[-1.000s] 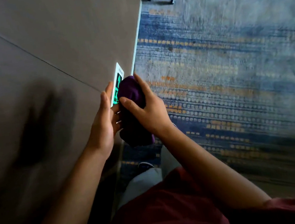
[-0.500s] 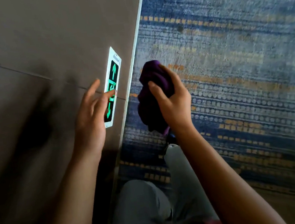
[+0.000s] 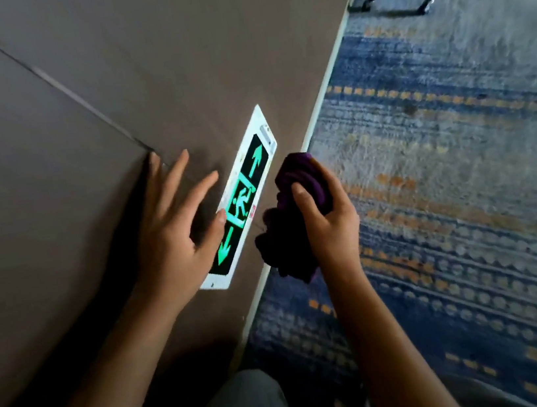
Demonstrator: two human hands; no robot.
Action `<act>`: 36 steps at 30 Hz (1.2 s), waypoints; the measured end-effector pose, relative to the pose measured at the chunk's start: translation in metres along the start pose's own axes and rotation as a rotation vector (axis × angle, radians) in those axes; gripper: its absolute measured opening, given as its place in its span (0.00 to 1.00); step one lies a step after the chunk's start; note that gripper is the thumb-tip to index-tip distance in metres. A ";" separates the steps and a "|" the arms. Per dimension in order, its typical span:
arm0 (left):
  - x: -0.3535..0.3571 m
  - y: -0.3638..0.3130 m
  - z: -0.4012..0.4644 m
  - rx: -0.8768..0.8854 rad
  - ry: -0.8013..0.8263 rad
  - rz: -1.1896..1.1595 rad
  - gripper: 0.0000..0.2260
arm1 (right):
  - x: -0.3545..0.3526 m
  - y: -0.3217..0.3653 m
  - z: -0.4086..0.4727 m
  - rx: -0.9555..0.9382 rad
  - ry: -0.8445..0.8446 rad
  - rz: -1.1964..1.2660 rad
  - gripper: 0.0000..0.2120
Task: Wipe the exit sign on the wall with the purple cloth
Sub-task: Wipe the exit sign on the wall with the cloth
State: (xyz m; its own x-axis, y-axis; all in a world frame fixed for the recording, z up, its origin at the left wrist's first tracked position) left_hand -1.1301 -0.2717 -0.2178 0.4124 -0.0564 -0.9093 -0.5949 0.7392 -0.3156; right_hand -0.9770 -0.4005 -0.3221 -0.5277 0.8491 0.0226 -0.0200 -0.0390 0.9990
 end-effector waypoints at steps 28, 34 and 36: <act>0.056 0.002 0.096 0.257 0.029 0.966 0.27 | 0.053 -0.071 0.050 -0.148 -0.154 0.388 0.15; 0.043 -0.003 0.094 0.222 0.083 1.001 0.32 | 0.053 -0.081 0.059 -0.051 -0.091 0.441 0.17; 0.040 -0.001 0.091 0.240 0.060 0.980 0.32 | 0.050 -0.088 0.066 -0.007 -0.141 0.480 0.17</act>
State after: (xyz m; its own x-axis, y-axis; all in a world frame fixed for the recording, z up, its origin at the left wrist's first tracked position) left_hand -1.0502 -0.2137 -0.2290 -0.2226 0.6192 -0.7530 -0.4959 0.5931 0.6343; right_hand -0.9456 -0.3203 -0.4067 -0.3588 0.7974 0.4852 0.1906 -0.4462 0.8744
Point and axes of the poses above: each hand's wrist, its own z-axis towards the middle knuckle, its own x-axis out of the palm, y = z × x, the point moved 3 cm from there along z, towards the middle knuckle, and after that the axes turned 12 degrees about -x, right-handed, at the moved point
